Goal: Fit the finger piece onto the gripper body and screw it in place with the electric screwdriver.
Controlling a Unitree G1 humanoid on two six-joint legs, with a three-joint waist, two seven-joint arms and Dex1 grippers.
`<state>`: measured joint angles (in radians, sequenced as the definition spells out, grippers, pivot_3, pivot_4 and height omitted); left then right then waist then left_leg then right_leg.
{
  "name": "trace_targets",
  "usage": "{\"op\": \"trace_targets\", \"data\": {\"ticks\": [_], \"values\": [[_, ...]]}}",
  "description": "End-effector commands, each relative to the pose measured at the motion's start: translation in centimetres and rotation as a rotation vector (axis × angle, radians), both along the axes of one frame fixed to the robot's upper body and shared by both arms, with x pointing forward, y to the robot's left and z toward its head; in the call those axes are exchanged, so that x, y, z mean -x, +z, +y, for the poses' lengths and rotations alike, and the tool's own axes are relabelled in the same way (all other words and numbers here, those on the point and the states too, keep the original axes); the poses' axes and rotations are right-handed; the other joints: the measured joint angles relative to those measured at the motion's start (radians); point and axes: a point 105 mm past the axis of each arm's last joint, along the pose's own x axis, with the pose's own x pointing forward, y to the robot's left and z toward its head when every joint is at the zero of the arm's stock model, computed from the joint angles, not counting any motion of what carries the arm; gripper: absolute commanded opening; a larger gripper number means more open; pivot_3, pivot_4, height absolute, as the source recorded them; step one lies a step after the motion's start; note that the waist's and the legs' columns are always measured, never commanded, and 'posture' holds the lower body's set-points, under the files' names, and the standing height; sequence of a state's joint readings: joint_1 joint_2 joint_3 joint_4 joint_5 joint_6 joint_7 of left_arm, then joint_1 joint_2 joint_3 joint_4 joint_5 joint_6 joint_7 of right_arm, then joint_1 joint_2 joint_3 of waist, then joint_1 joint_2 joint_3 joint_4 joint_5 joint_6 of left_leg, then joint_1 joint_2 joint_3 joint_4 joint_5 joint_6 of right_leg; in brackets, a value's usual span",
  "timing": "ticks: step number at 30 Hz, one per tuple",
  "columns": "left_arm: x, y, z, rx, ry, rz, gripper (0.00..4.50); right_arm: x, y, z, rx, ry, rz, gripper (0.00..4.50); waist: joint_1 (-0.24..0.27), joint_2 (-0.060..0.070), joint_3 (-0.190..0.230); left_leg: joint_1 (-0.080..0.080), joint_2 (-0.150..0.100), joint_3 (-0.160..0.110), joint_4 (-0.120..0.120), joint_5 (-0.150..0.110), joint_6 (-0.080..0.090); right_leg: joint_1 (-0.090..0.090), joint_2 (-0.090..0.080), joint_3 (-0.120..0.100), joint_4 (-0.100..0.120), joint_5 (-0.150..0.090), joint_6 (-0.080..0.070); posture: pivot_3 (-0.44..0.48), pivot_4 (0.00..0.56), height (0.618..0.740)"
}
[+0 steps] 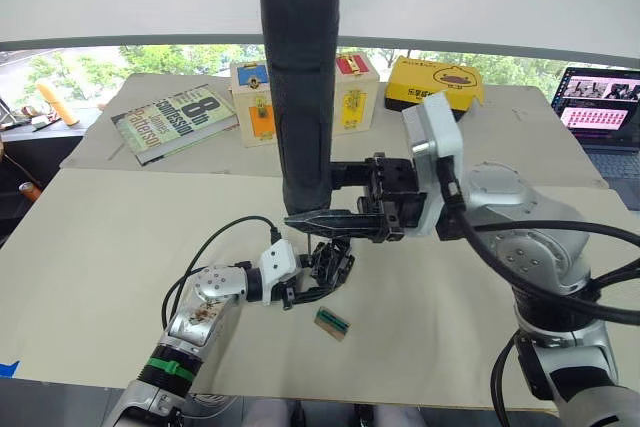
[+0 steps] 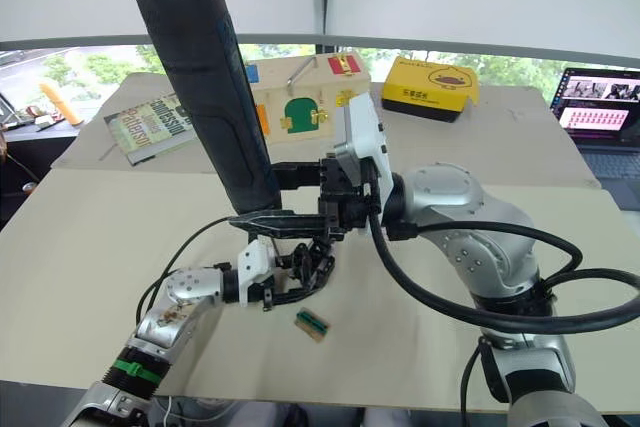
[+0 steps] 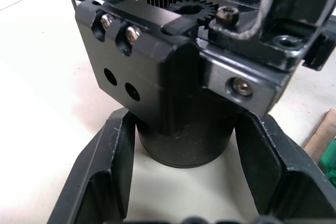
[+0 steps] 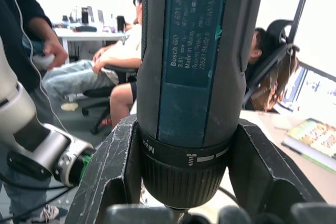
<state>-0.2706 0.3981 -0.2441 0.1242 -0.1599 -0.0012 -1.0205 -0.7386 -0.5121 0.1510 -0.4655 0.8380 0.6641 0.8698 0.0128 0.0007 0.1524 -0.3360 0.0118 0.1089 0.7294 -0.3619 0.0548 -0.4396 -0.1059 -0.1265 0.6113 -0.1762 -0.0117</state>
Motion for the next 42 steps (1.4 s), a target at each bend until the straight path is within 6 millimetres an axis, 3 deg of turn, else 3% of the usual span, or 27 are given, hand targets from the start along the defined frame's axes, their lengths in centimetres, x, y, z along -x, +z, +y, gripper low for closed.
{"op": "trace_targets", "data": {"ticks": [1,18,28,42], "values": [[0.5,-2.2,0.4,-0.052,0.014,0.087,2.27,0.3,0.9,0.3,-0.036,0.01,-0.054,1.9,0.0,0.0,0.0,0.0,0.0,0.0,0.0,0.0,0.0,0.0,0.0,0.0,0.0,0.0,0.0,0.0,0.15,0.74],[0.7,-2.1,0.3,-0.052,0.013,0.106,2.27,-0.7,-0.2,1.2,0.007,-0.014,-0.04,1.9,-0.001,0.0,0.0,0.0,0.0,0.0,0.0,0.0,0.0,0.0,0.0,0.0,0.0,0.0,0.0,0.0,0.15,0.74],[0.8,-2.0,0.5,-0.063,0.015,0.112,2.27,-1.1,-1.8,1.0,0.043,-0.02,-0.036,1.9,-0.002,0.0,0.0,-0.001,0.0,0.0,0.0,0.0,0.0,0.0,0.001,0.0,-0.001,0.0,0.0,0.0,0.15,0.74],[0.9,-2.0,0.5,-0.067,0.017,0.112,2.27,-1.1,-2.4,0.9,0.053,-0.027,-0.047,1.9,-0.003,0.0,0.0,-0.001,0.0,0.0,0.0,0.0,0.0,-0.001,0.001,0.0,-0.001,0.0,0.0,0.0,0.15,0.74]]}}
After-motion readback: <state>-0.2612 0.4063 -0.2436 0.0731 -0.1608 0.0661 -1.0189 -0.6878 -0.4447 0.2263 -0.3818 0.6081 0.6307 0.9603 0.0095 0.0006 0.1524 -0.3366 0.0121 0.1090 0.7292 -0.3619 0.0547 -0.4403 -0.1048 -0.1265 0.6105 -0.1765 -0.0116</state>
